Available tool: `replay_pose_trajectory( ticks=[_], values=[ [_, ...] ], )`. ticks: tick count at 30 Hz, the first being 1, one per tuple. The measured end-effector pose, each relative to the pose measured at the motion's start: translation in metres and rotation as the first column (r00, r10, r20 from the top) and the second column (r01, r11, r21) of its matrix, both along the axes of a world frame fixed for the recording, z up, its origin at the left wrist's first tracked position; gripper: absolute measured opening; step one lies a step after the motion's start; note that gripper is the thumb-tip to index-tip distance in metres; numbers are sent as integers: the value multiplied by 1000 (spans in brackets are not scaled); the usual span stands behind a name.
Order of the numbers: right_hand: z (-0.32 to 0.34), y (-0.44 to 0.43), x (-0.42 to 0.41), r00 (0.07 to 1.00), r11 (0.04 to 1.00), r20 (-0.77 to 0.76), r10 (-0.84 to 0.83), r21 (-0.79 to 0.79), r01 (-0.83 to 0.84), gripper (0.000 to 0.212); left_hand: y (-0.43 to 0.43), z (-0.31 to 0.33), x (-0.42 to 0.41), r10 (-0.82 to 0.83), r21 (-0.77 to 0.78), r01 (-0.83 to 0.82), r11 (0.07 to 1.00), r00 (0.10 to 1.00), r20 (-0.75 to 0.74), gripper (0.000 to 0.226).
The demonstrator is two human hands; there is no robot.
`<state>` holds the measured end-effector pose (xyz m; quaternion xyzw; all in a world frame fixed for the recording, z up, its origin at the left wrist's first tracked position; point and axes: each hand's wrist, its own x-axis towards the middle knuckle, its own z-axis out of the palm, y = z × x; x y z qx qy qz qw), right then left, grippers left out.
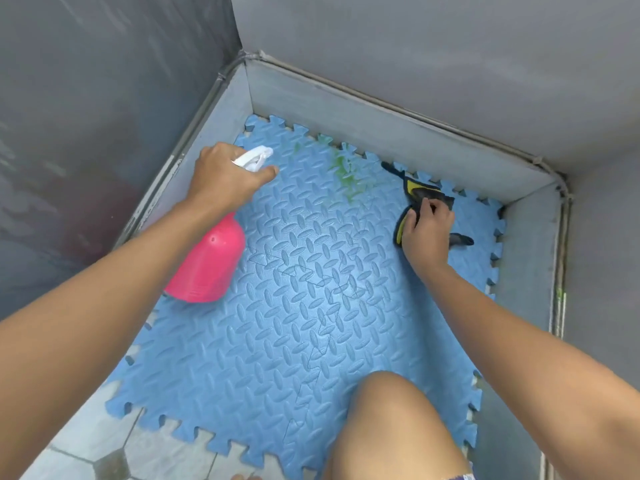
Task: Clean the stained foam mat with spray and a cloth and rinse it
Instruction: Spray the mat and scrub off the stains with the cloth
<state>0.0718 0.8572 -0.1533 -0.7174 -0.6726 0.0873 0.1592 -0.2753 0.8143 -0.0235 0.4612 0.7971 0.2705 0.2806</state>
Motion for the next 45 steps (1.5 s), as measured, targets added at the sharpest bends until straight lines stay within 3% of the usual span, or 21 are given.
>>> replay_pose_trajectory(
  ticks=[3,6,9,12,14,15,17,21,25,30,36,39,42,45],
  values=[
    [-9,27,-43,987,988,-82,-142,56,147,33,-3,-6,-6,-58,22,58,998,998,16,65],
    [-5,62,-114,983,992,-129,-128,5,130,34,-7,-10,-11,-69,37,68,997,997,40,61],
    [-5,74,-188,976,985,-132,174,9,-174,30,-7,-10,-10,-53,44,49,998,994,94,46],
    [-5,47,-232,798,797,-29,602,86,-598,29,-4,-11,-13,-17,27,14,1000,994,104,41],
    [-4,41,-224,710,706,-6,704,119,-699,31,0,-12,-17,9,3,-10,1000,994,107,42],
    [-3,45,-213,712,707,-12,702,138,-694,32,3,-12,-18,15,-13,-14,1000,994,109,44],
    [-1,56,-176,789,785,-23,614,125,-607,33,6,-16,-18,14,-68,-6,998,993,119,47],
    [-2,68,-54,967,960,-19,255,120,-251,34,1,-25,-6,-33,-212,61,975,991,130,55],
    [-5,50,34,1000,998,15,-4,69,3,37,-4,-28,3,-84,-176,80,981,996,-15,57],
    [-7,56,14,995,994,16,-103,49,102,34,-22,-13,0,96,-73,-109,991,982,-160,55],
    [-6,76,-114,986,981,-31,163,109,-159,29,-38,-10,-25,37,5,-37,999,998,-55,22],
    [5,90,-195,972,972,-18,235,14,-235,33,-49,-4,-31,49,-6,-49,999,997,53,8],
    [14,85,-261,848,851,74,525,-43,-523,46,-61,-8,-45,79,-77,-75,994,996,40,11],
    [15,76,-291,688,688,21,725,-68,-723,36,-70,-17,-55,125,-136,-116,984,991,57,17]
  ],
)
